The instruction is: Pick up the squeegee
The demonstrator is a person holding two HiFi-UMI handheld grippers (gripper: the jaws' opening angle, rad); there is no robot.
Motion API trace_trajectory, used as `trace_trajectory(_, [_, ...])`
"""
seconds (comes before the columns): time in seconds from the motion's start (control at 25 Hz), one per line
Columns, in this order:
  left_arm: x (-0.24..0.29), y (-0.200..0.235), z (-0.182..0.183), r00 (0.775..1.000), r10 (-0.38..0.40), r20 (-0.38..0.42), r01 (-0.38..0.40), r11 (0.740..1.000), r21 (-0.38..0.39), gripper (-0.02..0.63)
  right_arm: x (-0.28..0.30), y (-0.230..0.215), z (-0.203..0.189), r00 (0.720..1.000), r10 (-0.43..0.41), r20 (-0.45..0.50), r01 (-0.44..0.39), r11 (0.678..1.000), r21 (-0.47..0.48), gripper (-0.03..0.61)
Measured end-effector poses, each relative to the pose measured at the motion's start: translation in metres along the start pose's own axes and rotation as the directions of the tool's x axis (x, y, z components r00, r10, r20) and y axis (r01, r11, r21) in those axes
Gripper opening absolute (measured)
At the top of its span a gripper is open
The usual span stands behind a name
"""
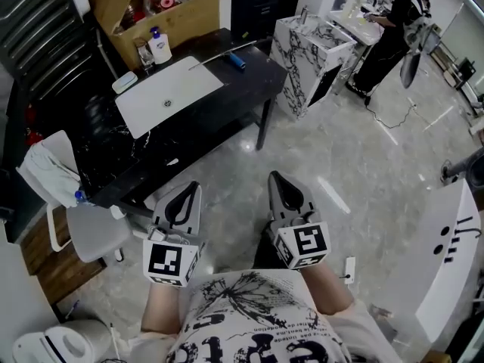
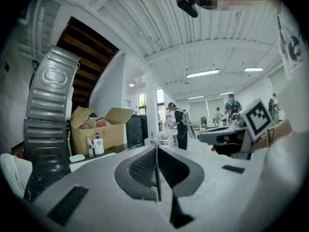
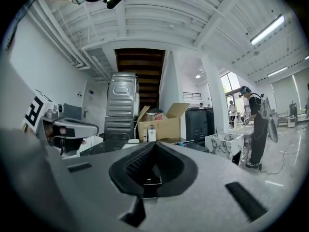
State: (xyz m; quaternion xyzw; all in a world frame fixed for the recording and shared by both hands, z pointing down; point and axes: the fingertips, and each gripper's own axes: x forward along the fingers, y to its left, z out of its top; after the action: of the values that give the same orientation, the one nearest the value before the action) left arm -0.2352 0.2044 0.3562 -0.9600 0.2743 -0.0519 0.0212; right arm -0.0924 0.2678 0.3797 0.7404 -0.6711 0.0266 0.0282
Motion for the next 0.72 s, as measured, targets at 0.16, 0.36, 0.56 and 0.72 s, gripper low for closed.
trace_trajectory(0.16, [0.059, 0.008, 0.004, 0.997, 0.082, -0.005, -0.082, 0.997, 0.000, 0.012, 0.052, -0.048, 0.002, 0.998, 0.070, 0.004, -0.070, 0.998, -0.001, -0.008])
trace_trajectory(0.36, [0.147, 0.008, 0.012, 0.986, 0.164, 0.013, -0.164, 0.986, -0.013, 0.012, 0.117, -0.118, 0.014, 0.983, 0.184, -0.010, -0.184, 0.983, -0.012, -0.008])
trace_trajectory(0.56, [0.221, 0.009, 0.028, 0.963, 0.269, 0.017, -0.268, 0.963, -0.037, 0.012, 0.172, -0.177, 0.025, 0.958, 0.287, -0.026, -0.288, 0.955, -0.073, -0.008])
trace_trajectory(0.72, [0.263, 0.010, 0.022, 0.955, 0.295, -0.011, -0.296, 0.955, -0.039, 0.012, 0.212, -0.211, 0.020, 0.945, 0.321, -0.059, -0.325, 0.943, -0.078, -0.008])
